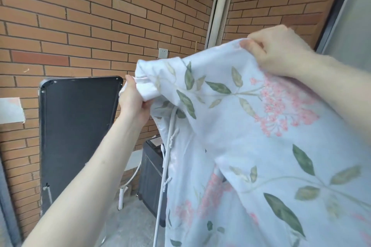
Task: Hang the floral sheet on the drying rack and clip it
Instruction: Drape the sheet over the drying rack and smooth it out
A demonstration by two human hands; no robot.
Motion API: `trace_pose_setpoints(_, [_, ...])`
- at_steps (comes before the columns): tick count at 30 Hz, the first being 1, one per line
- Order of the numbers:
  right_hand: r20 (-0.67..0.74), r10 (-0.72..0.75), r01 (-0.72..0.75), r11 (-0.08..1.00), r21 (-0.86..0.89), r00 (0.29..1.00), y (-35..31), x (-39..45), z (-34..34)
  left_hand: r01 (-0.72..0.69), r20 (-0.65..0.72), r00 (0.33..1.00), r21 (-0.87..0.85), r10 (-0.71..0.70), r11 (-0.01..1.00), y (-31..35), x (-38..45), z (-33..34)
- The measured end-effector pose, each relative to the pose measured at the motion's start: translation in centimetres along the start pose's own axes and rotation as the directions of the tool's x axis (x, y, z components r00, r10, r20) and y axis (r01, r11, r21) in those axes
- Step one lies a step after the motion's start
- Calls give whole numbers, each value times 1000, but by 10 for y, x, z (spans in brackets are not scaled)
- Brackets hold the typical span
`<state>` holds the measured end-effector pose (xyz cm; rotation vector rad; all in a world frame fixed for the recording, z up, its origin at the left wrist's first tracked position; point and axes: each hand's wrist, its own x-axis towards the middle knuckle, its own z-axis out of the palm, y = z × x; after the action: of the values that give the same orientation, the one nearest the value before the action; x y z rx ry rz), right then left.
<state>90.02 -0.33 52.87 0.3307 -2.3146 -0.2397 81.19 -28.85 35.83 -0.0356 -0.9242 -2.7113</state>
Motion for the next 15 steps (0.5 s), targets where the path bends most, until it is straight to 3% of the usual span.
trace_pose_setpoints(4, [215, -120, 96, 988, 121, 969, -21, -27, 28, 161, 7, 987, 43, -161, 986, -7, 6, -55])
trace_pose_setpoints(9, [489, -187, 116, 978, 172, 852, -36, -74, 86, 273, 25, 956, 280, -291, 920, -37, -3, -128])
trace_pose_setpoints(11, [521, -158, 87, 984, 158, 839, -36, -85, 100, 316, -59, 948, 322, -314, 893, -51, -4, -152])
trace_pose_setpoints(15, [414, -54, -34, 979, 202, 909, -30, -96, 105, 416, -247, 909, 486, -335, 769, -82, -9, -183])
